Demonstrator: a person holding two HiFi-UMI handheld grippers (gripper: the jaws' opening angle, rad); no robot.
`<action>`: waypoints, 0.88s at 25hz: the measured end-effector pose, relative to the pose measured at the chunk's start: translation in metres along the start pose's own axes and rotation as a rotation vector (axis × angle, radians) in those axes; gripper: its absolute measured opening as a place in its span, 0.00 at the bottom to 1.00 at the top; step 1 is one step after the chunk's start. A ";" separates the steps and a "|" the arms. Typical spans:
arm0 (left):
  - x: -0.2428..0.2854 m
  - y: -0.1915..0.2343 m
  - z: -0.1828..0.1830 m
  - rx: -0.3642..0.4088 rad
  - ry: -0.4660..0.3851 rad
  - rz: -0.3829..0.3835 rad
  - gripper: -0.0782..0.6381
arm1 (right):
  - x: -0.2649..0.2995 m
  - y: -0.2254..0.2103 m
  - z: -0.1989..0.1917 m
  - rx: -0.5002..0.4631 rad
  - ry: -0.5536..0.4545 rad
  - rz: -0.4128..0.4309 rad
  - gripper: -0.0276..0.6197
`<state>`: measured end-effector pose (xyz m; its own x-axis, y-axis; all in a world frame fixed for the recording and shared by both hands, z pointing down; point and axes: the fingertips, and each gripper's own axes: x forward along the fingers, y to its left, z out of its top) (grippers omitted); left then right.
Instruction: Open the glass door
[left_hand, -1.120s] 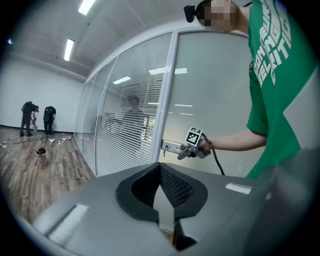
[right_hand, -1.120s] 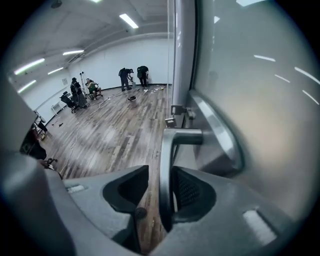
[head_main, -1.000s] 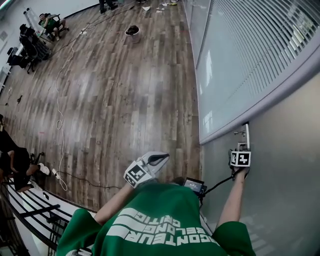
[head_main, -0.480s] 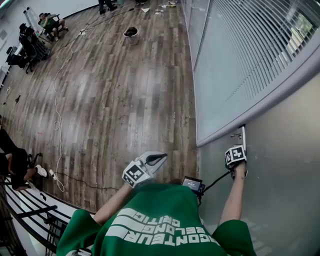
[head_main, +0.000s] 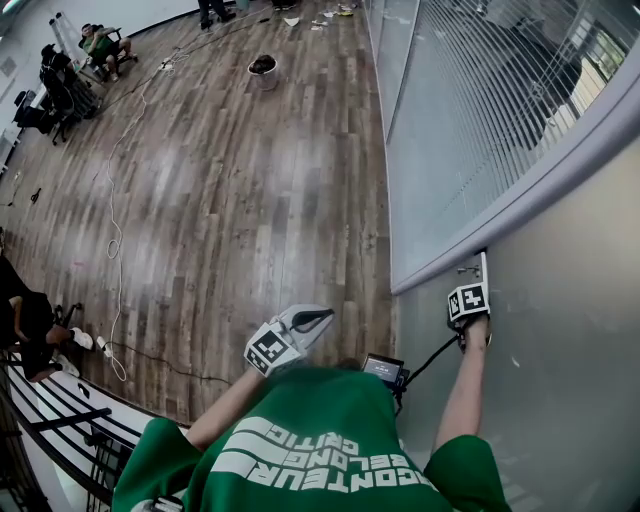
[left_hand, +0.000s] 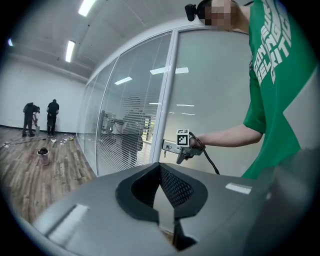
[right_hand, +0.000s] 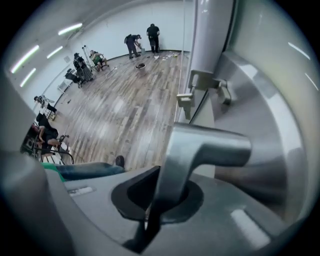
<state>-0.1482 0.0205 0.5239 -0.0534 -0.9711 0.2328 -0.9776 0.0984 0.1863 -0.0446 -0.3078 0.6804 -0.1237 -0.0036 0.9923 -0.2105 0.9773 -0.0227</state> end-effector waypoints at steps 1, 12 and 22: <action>0.000 -0.001 -0.001 -0.002 0.001 0.004 0.13 | 0.001 -0.002 0.001 -0.005 0.007 -0.018 0.04; 0.001 -0.016 -0.014 -0.034 0.012 0.012 0.13 | 0.002 0.004 0.009 -0.022 -0.080 0.001 0.03; 0.019 -0.033 -0.020 -0.047 0.027 -0.026 0.13 | 0.002 0.005 0.046 -0.073 -0.558 -0.044 0.03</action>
<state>-0.1133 0.0027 0.5411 -0.0216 -0.9673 0.2529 -0.9679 0.0836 0.2372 -0.0906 -0.3123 0.6762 -0.6144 -0.1365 0.7771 -0.1615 0.9858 0.0455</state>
